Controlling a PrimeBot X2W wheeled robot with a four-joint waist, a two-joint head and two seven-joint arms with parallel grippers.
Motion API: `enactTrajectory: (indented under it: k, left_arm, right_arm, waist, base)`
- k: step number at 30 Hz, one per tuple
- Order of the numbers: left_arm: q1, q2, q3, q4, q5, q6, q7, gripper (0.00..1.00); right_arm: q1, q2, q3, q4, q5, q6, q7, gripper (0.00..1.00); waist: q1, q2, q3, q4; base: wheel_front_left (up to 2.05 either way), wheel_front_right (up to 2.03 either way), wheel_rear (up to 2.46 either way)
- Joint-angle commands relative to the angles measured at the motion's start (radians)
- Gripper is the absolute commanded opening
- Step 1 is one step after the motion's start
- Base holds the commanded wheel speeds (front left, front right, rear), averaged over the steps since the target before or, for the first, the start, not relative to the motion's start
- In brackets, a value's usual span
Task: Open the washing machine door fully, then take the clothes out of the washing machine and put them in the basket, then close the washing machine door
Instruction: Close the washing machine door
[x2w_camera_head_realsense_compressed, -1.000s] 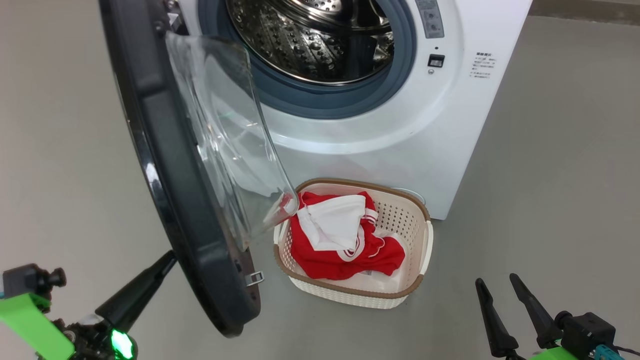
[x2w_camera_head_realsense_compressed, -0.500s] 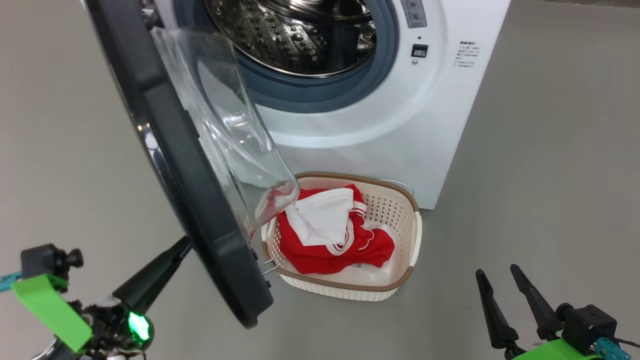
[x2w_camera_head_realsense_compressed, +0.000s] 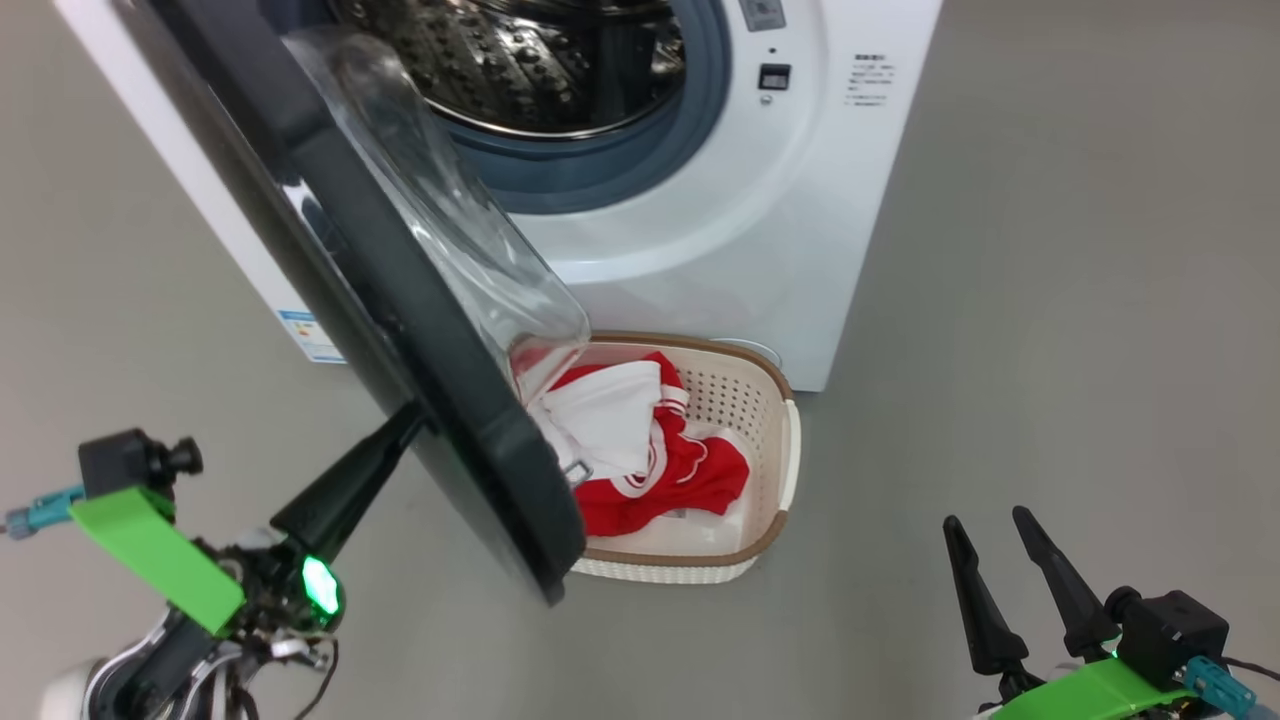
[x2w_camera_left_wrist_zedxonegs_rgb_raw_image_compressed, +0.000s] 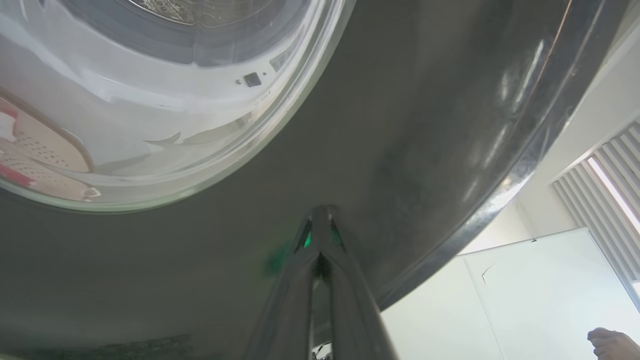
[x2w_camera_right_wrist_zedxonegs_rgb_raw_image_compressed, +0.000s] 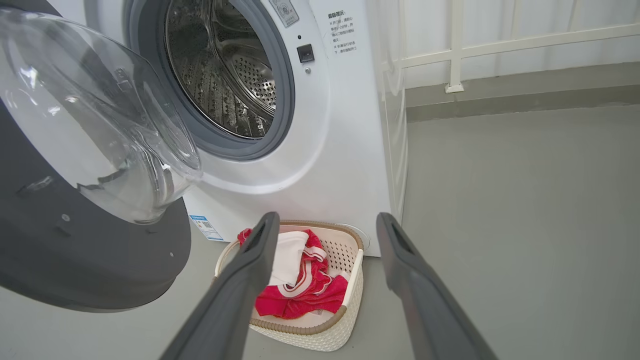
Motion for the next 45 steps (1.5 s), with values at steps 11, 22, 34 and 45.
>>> enactTrajectory:
  k: [11,22,34,45]
  left_arm:
    - [-0.136,0.008,-0.038,0.004,0.031,-0.006,-0.127,0.00]
    - [-0.259,0.023,-0.068,0.059,0.058,-0.006,-0.212,0.00]
    - [-0.387,0.068,-0.084,0.138,0.083,-0.006,-0.323,0.00]
    - [-0.480,0.116,-0.119,0.195,0.090,-0.006,-0.431,0.00]
  right_arm:
    - [-0.058,0.008,0.011,-0.035,-0.016,0.000,-0.006,1.00]
    - [-0.089,0.015,0.004,-0.046,-0.015,0.000,-0.006,1.00]
    - [-0.119,0.016,0.010,-0.060,0.026,0.000,-0.006,1.00]
    - [-0.133,0.016,0.009,-0.065,0.042,0.000,-0.006,1.00]
  waist:
    - [0.0000,-0.0001,0.059,-0.101]
    - [0.0000,-0.0001,0.119,-0.179]
    - [0.0000,-0.0001,0.170,-0.253]
    - [0.0000,-0.0001,0.194,-0.292]
  base:
    - [0.00,0.00,0.00]
    - [0.00,0.00,0.00]
    - [0.00,0.00,0.00]
    - [0.00,0.00,0.00]
